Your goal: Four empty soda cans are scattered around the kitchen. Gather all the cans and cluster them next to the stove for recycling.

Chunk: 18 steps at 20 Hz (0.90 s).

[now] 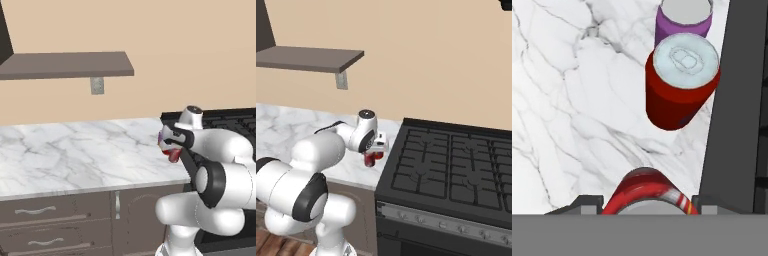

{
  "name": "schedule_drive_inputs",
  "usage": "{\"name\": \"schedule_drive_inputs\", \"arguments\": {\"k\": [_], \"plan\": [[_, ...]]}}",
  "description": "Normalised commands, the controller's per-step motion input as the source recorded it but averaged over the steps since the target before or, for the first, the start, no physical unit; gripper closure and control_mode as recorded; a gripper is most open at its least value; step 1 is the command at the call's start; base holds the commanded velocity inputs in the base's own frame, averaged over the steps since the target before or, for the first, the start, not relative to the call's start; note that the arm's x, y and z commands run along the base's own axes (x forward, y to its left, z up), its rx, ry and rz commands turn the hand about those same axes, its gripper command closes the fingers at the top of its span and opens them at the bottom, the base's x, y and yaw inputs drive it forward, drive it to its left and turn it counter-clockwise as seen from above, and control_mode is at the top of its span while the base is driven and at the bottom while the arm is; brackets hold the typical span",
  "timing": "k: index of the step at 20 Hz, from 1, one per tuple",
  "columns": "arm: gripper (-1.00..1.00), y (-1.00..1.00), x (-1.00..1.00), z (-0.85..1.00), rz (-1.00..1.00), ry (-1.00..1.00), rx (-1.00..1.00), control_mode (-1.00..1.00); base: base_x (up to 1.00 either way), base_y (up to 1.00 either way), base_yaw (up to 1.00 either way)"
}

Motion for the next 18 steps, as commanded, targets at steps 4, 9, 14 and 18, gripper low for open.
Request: {"name": "schedule_drive_inputs", "arguments": {"k": [4, 9, 14, 18], "plan": [[1.0, 0.0, 0.18, -0.22, 0.0, 0.0, -0.03, -1.0, 0.0, 0.0, 0.0], [1.0, 0.0, 0.14, -0.13, 0.0, 0.0, -0.01, -1.0, 0.0, 0.0, 0.0], [1.0, 0.0, 0.15, -0.06, 0.0, 0.0, 0.0, -1.0, 0.0, 0.0, 0.0], [1.0, 0.0, 0.14, -0.08, 0.0, 0.0, 0.0, -1.0, 0.0, 0.0, 0.0]]}}
